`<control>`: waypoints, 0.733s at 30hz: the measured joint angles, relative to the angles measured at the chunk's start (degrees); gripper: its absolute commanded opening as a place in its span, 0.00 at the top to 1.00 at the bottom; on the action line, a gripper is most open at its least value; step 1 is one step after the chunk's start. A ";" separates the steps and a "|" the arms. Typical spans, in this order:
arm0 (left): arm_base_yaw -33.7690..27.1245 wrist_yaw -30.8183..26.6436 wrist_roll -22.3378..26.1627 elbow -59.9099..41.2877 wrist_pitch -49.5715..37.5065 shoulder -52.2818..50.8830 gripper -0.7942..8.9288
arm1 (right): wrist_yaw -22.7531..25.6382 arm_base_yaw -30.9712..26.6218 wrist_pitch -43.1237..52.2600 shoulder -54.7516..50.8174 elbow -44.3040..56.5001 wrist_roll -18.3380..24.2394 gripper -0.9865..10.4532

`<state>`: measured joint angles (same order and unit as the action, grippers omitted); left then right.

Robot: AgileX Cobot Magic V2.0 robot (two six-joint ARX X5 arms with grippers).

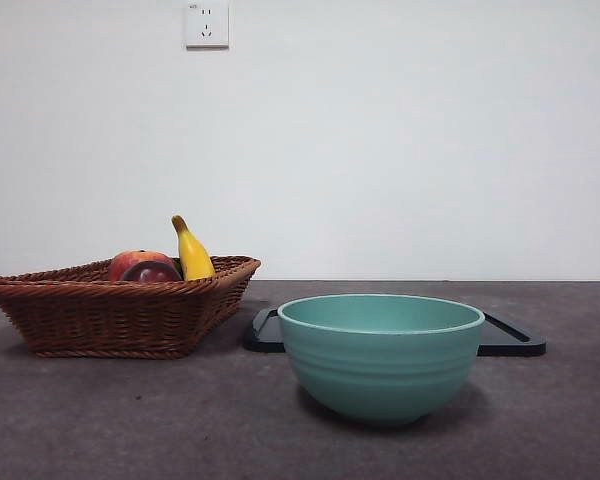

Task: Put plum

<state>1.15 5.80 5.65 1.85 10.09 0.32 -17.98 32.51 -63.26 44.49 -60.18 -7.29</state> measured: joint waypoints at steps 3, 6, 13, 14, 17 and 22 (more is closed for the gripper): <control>0.00 0.00 -0.28 0.00 0.00 0.00 0.91 | 0.00 0.00 0.00 0.00 0.00 0.00 0.91; 0.00 0.00 -0.42 0.00 0.00 0.00 0.91 | 0.00 0.00 0.00 0.00 0.00 0.00 0.91; 0.00 0.00 -0.44 0.00 0.00 0.00 0.91 | 0.00 0.00 0.00 0.00 0.00 0.00 0.91; 0.00 0.00 -0.44 0.00 0.00 -0.02 0.91 | 0.00 0.00 0.00 0.00 0.00 0.00 0.91; 0.00 0.00 -0.44 0.00 0.00 0.00 0.91 | 0.00 0.00 0.00 0.00 0.00 0.00 0.91; 0.00 0.00 -0.44 0.00 0.00 0.00 0.91 | 0.00 0.00 0.00 0.00 0.00 0.00 0.91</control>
<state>1.15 5.80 5.21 1.85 10.09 0.32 -17.98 32.51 -63.26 44.49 -60.18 -7.29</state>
